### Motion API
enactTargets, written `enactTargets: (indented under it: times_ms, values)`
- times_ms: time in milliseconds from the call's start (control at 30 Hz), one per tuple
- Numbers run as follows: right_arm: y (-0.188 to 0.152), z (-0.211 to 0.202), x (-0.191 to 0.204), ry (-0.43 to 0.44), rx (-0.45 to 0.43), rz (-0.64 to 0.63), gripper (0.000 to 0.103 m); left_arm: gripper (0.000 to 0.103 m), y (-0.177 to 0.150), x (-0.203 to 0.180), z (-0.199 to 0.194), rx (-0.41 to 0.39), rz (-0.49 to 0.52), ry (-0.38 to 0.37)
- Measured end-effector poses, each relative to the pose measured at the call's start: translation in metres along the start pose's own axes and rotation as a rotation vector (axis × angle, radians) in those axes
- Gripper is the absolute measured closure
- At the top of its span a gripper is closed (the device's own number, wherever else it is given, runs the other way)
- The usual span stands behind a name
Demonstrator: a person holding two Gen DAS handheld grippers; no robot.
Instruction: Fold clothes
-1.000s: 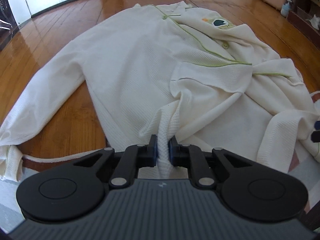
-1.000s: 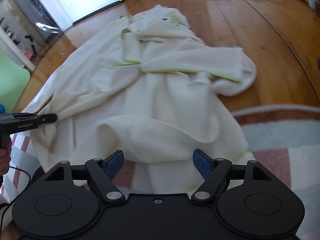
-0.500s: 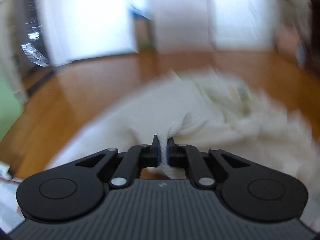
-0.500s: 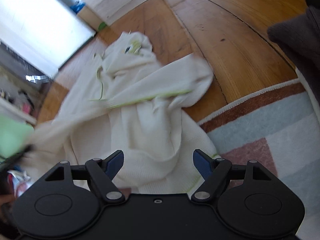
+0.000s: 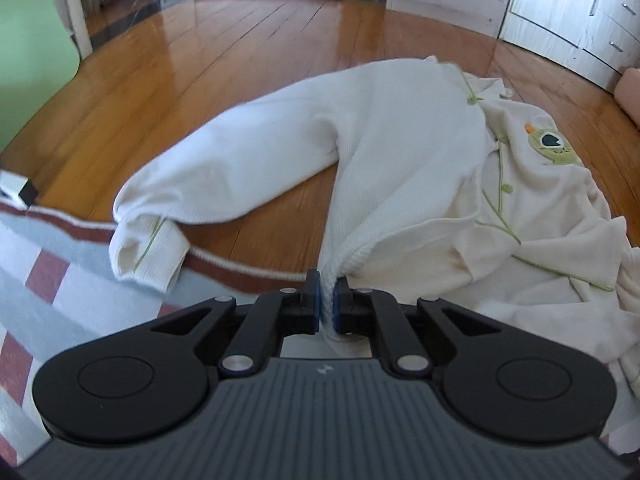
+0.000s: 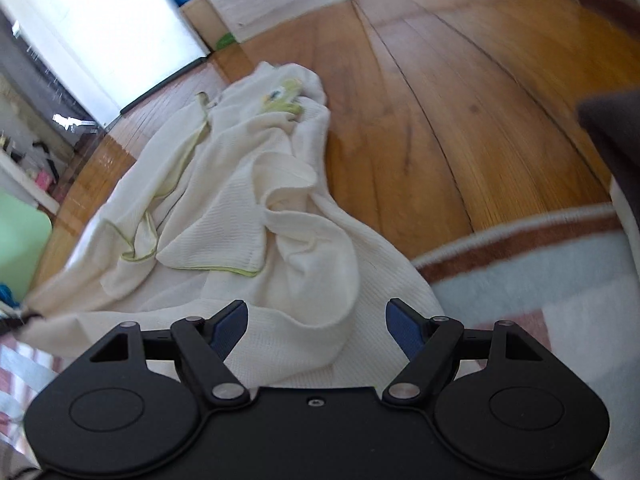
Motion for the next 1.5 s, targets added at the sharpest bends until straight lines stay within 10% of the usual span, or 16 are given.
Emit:
enactTargets:
  times_ms: [33,67,200,300,433,733,933,1167,1500]
  values:
    - [0.002,0.006,0.005,-0.001,0.014,-0.045,0.05,0.098,0.003,-0.001,-0.002,-0.015,0.016,0.004]
    - [0.004,0.012,0.011,-0.003,0.028,-0.09,0.099,0.098,0.006,0.0,-0.007,-0.043,0.024,0.015]
    - [0.03,-0.009,0.03,-0.012,-0.074,-0.187,0.1,0.098,0.027,0.036,-0.04,-0.168,-0.035,0.077]
    - [0.034,-0.054,0.033,0.016,-0.147,-0.173,0.1,0.098,0.013,0.057,-0.027,-0.063,-0.061,0.081]
    - [-0.009,-0.06,0.016,-0.147,-0.036,-0.335,0.1,0.098,-0.014,0.061,0.002,0.11,-0.106,0.059]
    - [0.004,-0.11,0.022,-0.015,-0.161,-0.191,0.1,0.097,0.017,0.08,-0.029,-0.056,-0.17,0.106]
    - [-0.041,-0.078,-0.018,-0.18,0.124,-0.336,0.1,0.066,-0.025,0.051,0.016,0.257,0.05,0.045]
    - [-0.05,-0.075,-0.027,-0.306,0.195,-0.432,0.097,0.056,0.002,0.037,-0.003,0.122,0.057,0.007]
    - [-0.036,-0.069,0.034,0.108,0.089,-0.199,0.077,0.055,-0.01,-0.016,0.012,0.17,0.089,-0.181]
Point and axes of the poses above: each gripper's, at about its wrist camera, not at the fingertips, and z roughly the way its jaws point, x to its left, y to its top, the point moved 9 cm from there along z, roughly the way its jaws point, and after that the axes turned 2 degrees about -y, right-handed, at the moved point
